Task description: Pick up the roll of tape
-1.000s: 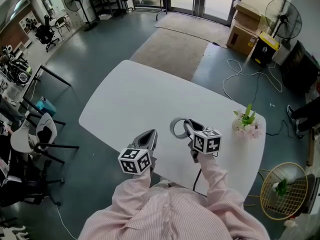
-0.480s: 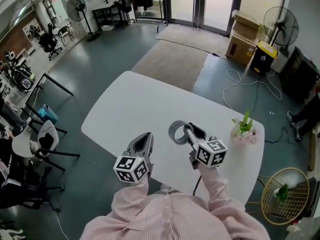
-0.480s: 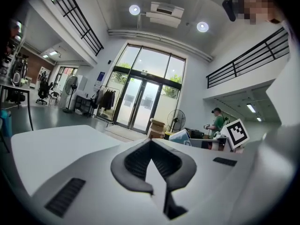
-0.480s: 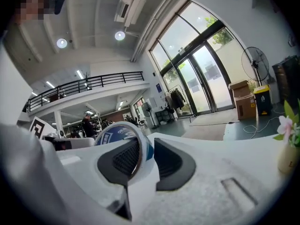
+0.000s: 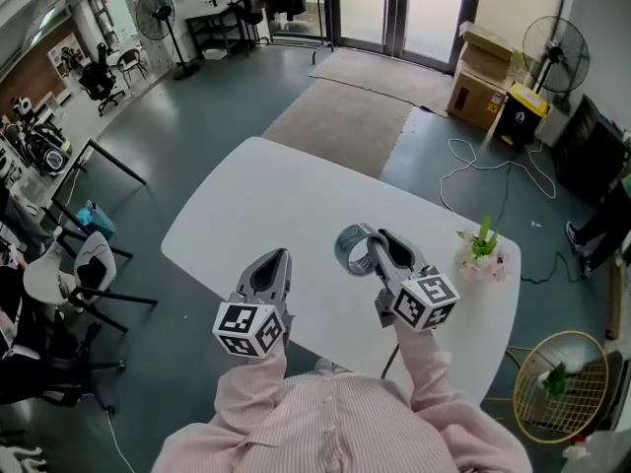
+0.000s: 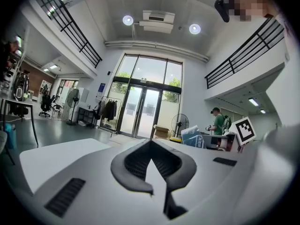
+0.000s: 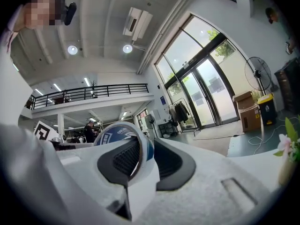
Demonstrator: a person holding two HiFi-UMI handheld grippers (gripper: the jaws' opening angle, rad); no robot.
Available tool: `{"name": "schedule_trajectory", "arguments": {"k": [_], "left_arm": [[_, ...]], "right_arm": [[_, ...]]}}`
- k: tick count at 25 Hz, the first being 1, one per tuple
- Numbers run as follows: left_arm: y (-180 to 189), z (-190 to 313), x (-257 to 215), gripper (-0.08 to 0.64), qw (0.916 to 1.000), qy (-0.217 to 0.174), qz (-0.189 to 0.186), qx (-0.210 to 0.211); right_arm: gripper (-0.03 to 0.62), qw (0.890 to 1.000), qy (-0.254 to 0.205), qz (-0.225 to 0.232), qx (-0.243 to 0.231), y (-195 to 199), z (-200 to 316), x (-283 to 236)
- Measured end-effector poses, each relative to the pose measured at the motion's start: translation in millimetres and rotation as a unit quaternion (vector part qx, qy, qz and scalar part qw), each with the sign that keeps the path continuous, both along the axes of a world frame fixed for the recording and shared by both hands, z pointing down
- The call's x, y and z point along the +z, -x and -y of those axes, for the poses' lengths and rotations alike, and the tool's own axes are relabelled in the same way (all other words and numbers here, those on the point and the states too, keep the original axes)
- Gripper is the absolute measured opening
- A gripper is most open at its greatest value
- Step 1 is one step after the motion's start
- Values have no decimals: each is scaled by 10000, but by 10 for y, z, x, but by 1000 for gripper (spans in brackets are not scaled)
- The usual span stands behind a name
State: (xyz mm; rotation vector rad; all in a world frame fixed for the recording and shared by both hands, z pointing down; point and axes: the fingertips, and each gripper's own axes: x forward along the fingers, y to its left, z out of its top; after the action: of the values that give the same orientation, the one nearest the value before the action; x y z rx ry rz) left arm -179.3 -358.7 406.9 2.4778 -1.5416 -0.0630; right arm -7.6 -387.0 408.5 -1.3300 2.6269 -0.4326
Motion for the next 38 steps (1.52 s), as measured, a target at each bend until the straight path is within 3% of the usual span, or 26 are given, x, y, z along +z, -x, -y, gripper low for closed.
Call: {"name": "schedule_trajectory", "arguments": {"k": [14,38], "left_arm": [[124,-127,-236,2,9992,-324,160,-164],[203,-112,-48,2,9993,-91,310,-210]], "right_arm": [[92,9993,-327,-3,205,-134,-144,-203],[91,9983,-211,-299,459,-222,-109,-79]]}}
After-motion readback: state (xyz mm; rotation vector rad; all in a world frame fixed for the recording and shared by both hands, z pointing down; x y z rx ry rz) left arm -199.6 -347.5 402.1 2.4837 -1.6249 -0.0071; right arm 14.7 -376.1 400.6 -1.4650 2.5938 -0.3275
